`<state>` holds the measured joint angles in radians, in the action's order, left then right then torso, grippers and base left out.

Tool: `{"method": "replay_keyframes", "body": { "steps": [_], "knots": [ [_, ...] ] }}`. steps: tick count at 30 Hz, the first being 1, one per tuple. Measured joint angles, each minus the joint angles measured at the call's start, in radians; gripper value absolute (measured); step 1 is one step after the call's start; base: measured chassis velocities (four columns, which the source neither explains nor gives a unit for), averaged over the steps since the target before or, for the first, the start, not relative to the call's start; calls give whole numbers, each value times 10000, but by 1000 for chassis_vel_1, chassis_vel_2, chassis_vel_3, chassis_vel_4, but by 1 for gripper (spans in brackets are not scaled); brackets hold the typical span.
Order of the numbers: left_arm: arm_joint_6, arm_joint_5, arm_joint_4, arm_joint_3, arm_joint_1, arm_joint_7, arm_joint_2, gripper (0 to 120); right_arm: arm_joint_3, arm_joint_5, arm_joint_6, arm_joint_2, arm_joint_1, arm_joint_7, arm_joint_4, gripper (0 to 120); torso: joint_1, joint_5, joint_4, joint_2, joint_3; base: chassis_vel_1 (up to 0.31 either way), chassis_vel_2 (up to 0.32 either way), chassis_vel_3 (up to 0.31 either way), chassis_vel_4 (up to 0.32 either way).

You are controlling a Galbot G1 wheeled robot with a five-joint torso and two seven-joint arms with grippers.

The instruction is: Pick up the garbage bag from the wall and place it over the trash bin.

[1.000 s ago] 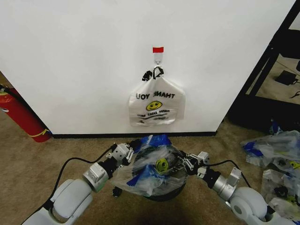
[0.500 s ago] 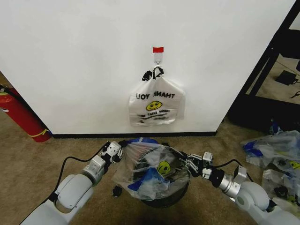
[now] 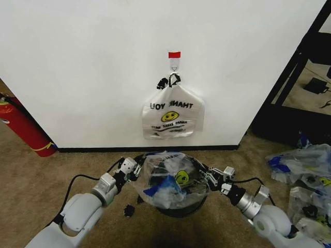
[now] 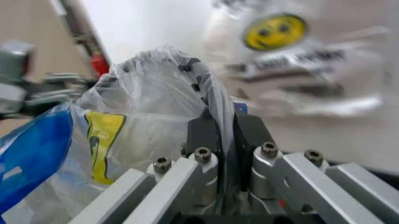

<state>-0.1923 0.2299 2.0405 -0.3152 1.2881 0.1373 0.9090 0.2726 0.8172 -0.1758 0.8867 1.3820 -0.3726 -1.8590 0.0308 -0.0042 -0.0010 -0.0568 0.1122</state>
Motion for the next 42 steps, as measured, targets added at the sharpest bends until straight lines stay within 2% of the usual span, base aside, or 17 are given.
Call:
{"method": "replay_keyframes", "body": {
  "steps": [3,5,8,11,12,16,19,29,32,33,36,39,42],
  "knots": [
    [115,37,172,-440,211,-166,97,46,-88,-13,65,180,65,1091,-12,1,0,0,1,0,0,0,0,0,0],
    [155,71,366,-528,313,-190,121,50,-87,-35,51,218,82,1249,25,1,0,-1,2,0,0,0,0,0,0],
    [303,212,1431,-542,962,-174,185,63,-48,-152,-75,267,127,1400,157,1,0,2,0,0,-1,0,0,0,0],
    [342,-45,2310,-179,1767,16,306,74,-3,-277,-174,235,120,1381,164,1,-1,4,2,-1,-2,0,0,0,0],
    [342,-45,2310,-179,1767,16,306,74,-3,-277,-174,235,120,1381,164,1,-1,4,2,-1,-2,0,0,0,0],
    [302,-938,2303,283,2396,804,385,93,100,-759,-521,138,1,889,134,1,-1,2,3,-2,-2,0,0,0,0],
    [204,-1057,2129,302,2363,926,376,94,125,-879,-638,115,-25,735,119,1,-1,1,1,-2,-2,0,0,0,0],
    [-558,-349,1948,302,1946,940,204,61,129,-1485,-1283,69,-252,-174,360,1,-1,2,-1,-2,0,0,0,0,0],
    [-626,-365,1777,347,1876,926,186,47,96,-1557,-1318,77,-357,-222,374,1,-1,0,2,-1,0,0,0,0,0],
    [-626,-365,1777,347,1876,926,186,47,96,-1557,-1318,77,-357,-222,374,1,-1,0,2,-1,0,0,0,0,0],
    [-655,-362,1717,400,1831,924,184,37,80,-1562,-1318,88,-417,-220,380,1,0,1,2,-2,0,0,0,0,0],
    [-686,-327,1586,445,1667,935,161,20,56,-1546,-1317,109,-462,-196,439,1,0,1,0,-2,0,0,0,0,0],
    [-686,-294,1578,446,1628,953,158,14,51,-1534,-1314,115,-464,-171,479,1,0,1,0,-1,0,0,0,0,0]
  ]
}}
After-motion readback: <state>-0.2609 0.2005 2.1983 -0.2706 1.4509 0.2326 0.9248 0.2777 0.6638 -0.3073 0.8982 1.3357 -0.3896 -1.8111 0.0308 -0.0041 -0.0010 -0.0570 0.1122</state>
